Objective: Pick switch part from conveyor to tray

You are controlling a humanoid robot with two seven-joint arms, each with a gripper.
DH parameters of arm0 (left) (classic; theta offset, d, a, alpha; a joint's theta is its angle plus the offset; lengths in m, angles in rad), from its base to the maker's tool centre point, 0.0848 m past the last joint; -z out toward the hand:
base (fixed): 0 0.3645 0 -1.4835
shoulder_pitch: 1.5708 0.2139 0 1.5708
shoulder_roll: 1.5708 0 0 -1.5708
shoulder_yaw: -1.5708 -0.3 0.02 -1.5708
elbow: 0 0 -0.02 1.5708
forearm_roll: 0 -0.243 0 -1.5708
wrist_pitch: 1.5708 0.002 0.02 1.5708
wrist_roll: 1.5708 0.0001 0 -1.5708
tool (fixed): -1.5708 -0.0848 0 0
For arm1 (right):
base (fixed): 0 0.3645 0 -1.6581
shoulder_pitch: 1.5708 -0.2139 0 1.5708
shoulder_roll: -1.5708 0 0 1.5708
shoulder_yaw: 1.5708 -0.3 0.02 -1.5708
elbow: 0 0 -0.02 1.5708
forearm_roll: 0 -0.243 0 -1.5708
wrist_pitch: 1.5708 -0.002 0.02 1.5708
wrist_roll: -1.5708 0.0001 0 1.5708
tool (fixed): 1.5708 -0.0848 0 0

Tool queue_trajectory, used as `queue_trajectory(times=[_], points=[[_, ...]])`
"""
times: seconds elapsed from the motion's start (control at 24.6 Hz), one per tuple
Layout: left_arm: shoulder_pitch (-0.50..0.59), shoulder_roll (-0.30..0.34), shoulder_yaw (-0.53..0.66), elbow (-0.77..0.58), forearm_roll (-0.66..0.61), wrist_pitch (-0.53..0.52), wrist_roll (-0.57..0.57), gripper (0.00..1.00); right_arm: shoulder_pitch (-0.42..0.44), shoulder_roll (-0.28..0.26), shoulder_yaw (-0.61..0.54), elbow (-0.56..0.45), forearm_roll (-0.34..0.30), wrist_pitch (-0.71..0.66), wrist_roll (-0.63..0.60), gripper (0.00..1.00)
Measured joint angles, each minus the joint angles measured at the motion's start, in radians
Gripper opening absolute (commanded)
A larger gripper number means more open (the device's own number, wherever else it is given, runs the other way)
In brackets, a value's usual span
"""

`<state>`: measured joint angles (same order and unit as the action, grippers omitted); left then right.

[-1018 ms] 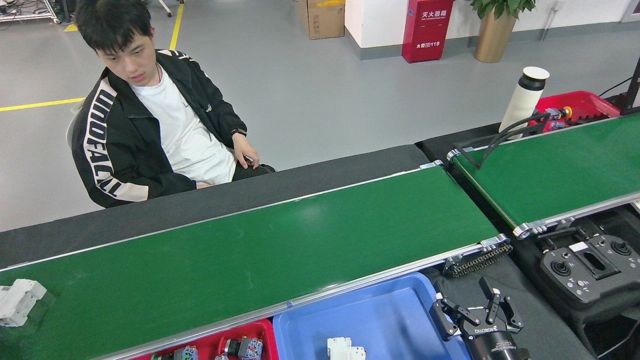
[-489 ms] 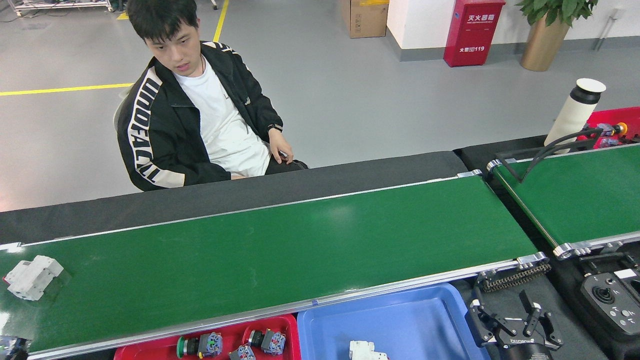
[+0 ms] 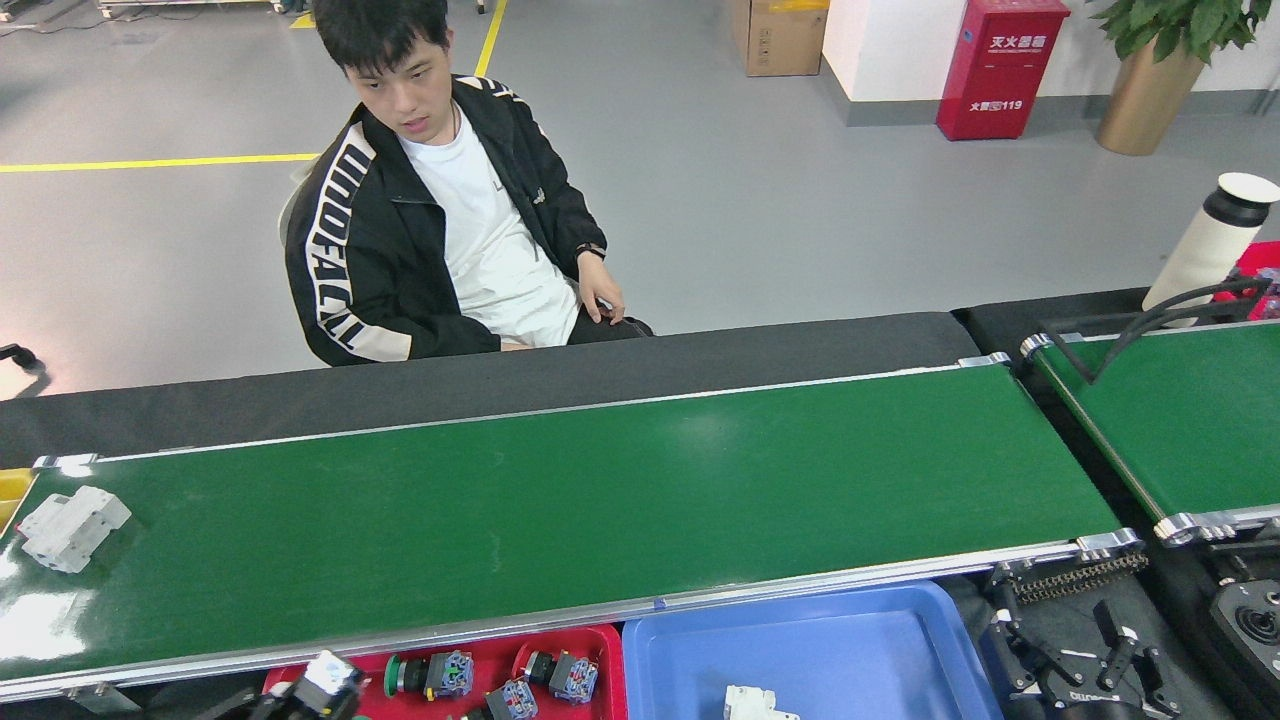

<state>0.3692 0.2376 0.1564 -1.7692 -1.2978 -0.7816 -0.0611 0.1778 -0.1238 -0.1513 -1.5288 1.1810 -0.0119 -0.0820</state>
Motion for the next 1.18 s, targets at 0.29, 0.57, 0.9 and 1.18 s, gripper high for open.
queue_trajectory(times=[0.29,0.57,0.9,1.18], points=[[-0.008,-0.037,-0.091,-0.003,-0.048,0.0,-0.012,1.0,-0.001,0.0,-0.001,-0.004,-0.033,-0.001,0.0,0.99],[-0.016,-0.084,0.073,-0.003,-0.007,0.0,-0.018,1.0,-0.007,0.001,-0.002,-0.011,-0.054,-0.004,0.0,0.99],[-0.014,-0.18,0.55,-0.002,0.088,-0.001,-0.018,0.99,-0.01,0.002,-0.001,-0.057,-0.054,-0.028,0.0,0.99],[0.0,-0.205,0.669,0.024,0.016,-0.001,-0.023,0.99,0.009,0.031,0.002,-0.119,-0.054,-0.071,0.0,0.99]])
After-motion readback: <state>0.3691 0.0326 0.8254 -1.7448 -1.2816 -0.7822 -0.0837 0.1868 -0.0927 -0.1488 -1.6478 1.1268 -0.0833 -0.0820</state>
